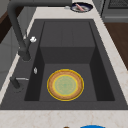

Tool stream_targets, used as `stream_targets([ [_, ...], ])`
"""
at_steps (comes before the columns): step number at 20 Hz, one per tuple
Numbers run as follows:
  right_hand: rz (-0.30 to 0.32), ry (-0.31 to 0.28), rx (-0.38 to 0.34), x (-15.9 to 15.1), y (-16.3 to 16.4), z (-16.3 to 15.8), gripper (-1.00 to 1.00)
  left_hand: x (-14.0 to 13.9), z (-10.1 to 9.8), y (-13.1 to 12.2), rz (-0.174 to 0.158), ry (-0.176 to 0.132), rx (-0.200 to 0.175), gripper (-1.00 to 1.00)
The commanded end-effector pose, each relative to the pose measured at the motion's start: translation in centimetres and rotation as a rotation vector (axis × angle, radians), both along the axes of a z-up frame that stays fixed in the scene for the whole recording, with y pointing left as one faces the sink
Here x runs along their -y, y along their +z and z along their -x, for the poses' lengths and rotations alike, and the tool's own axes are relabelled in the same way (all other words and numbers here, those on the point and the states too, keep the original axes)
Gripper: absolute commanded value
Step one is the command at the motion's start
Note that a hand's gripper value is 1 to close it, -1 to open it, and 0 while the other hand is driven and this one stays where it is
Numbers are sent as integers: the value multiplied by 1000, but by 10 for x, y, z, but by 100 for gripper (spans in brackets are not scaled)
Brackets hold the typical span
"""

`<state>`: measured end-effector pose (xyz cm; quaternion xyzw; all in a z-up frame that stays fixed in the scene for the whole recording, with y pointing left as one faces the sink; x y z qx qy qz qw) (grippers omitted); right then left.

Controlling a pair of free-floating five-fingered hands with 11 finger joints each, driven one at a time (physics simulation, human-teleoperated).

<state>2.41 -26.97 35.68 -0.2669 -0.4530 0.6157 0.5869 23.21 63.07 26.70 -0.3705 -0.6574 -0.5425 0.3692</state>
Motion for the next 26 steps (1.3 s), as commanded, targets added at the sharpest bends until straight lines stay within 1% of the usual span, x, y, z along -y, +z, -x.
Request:
stream_targets([
  [1,0,0,0,0,0,0,0,5,-13,11,-2,70,5,-100],
  [2,0,0,0,0,0,0,0,8,-11,14,0,59,10,-100],
  [5,0,0,0,0,0,0,0,22,-15,23,-1,67,50,-100],
  [7,0,0,0,0,0,0,0,28,-17,24,-2,72,79,-100],
  [10,0,0,0,0,0,0,0,36,-28,6,-2,84,85,-100],
  [11,0,0,0,0,0,0,0,37,-28,-3,-2,81,109,-100],
  [12,0,0,0,0,0,0,0,43,-31,-7,-1,81,124,-100],
  [15,0,0,0,0,0,0,0,52,-41,-22,0,84,152,-100],
  [16,0,0,0,0,0,0,0,52,-46,-30,11,79,157,-100],
  [18,0,0,0,0,0,0,0,49,-52,-43,32,48,177,-100],
  [19,0,0,0,0,0,0,0,50,-56,-49,38,39,187,-100],
  [20,0,0,0,0,0,0,0,50,-62,-56,39,40,186,-100],
  [23,0,0,0,0,0,0,0,48,-75,-69,33,13,168,-100],
  [24,0,0,0,0,0,0,0,45,-80,-72,36,6,164,-100],
  [25,0,0,0,0,0,0,0,41,-85,-76,42,-11,163,-100],
  [26,0,0,0,0,0,0,0,39,-88,-77,38,-21,166,-100],
])
